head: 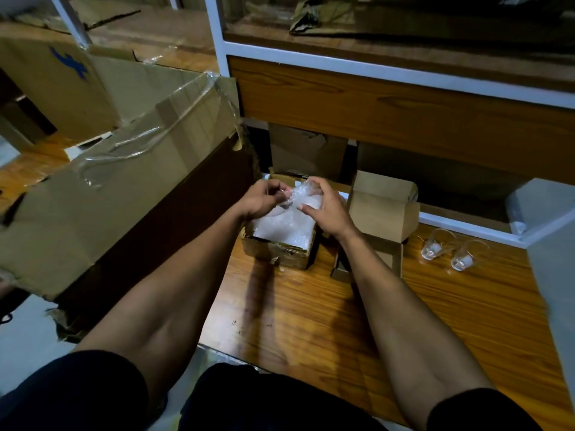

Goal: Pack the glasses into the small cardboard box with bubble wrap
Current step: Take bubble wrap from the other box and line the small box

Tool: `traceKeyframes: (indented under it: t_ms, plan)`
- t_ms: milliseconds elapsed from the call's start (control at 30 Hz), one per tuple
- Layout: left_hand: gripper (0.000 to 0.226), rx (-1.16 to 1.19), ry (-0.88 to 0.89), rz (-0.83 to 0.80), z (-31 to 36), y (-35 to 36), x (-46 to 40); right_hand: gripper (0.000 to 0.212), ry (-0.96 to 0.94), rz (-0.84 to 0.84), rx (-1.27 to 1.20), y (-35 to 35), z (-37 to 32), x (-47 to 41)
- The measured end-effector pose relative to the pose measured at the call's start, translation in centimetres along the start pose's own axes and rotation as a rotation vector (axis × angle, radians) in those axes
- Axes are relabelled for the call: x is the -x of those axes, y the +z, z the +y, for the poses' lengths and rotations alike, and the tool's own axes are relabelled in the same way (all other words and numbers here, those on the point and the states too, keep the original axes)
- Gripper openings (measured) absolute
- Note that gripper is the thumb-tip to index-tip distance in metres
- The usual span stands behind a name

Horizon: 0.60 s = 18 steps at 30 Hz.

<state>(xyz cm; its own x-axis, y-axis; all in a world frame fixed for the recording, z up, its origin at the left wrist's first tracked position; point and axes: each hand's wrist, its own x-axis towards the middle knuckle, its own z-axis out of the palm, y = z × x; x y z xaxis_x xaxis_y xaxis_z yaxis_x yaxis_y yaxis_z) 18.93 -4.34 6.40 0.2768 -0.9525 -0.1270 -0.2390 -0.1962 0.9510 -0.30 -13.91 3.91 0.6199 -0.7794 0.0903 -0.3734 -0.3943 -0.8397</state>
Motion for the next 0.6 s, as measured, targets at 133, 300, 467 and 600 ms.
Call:
traceKeyframes:
  t_ms: [133, 300, 467, 600]
  plan:
    - [0.014, 0.029, 0.008, -0.014, 2.1, 0.7, 0.6, 0.031, 0.044, 0.021, -0.198, -1.2, -0.9, 0.4]
    - [0.029, 0.126, 0.029, -0.020, 3.3, 1.4, 1.2, 0.008, 0.132, 0.095, -0.376, -4.1, -0.6, 1.2]
    - [0.047, 0.067, 0.026, -0.089, 2.9, 2.0, 0.8, 0.022, 0.185, 0.100, -0.497, -7.9, 0.2, 2.9]
    - [0.033, -0.001, 0.031, -0.095, 3.1, 3.4, 0.1, 0.017, 0.187, 0.108, -0.556, -9.3, 1.0, 3.6]
